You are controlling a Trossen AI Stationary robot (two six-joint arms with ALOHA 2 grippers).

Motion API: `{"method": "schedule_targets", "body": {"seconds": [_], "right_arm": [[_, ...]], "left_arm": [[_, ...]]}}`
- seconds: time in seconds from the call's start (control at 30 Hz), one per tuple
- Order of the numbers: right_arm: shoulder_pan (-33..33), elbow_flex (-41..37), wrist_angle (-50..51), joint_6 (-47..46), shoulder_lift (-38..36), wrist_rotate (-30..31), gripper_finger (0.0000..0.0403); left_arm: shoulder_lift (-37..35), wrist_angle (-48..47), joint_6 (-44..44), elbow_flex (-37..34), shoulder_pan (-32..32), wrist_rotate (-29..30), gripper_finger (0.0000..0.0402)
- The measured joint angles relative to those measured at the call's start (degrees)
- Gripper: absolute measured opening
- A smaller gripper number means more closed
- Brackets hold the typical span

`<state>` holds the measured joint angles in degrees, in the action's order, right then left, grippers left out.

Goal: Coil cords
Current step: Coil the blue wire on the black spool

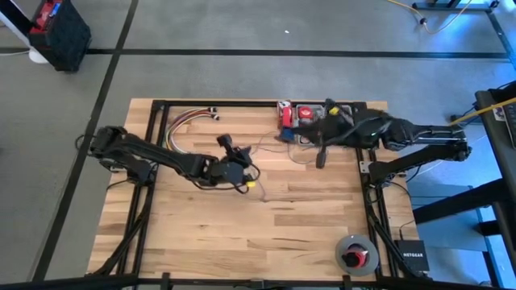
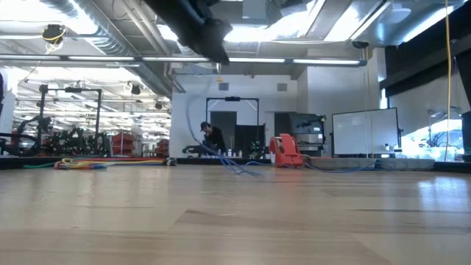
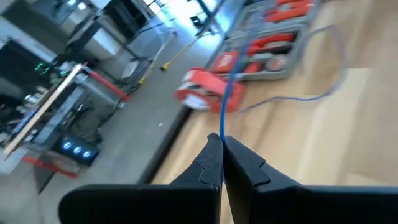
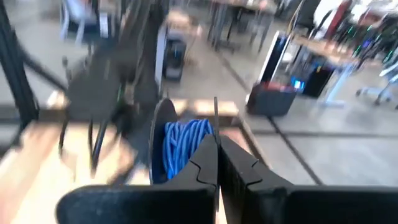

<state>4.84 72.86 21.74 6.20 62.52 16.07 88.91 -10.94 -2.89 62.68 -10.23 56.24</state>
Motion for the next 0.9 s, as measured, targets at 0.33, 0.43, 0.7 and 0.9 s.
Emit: {"method": "schedule_targets", "body": {"seconds": [0.33, 0.43, 0.7, 0.9], "right_arm": [[0.0, -2.6, 7.9, 0.0, 4.0, -0.8, 0.0003], [0.0, -4.3, 7.8, -0.3, 5.1, -0.7, 0.0003], [0.0, -8.6, 7.0, -1.3, 9.3, 0.1, 0.0003], [0.0, -10.4, 2.9, 0.2, 14.4, 7.4, 0.0003]], "left_arm": [[-14.2, -15.5, 7.6, 0.2, -0.7, 0.6, 0.0], [-17.7, -17.2, 8.7, 0.2, -1.4, 0.6, 0.0], [-23.5, -15.7, 9.1, 0.3, -3.4, 0.0, 0.0], [-21.9, -5.2, 7.0, 0.3, -4.5, -6.0, 0.0]]}}
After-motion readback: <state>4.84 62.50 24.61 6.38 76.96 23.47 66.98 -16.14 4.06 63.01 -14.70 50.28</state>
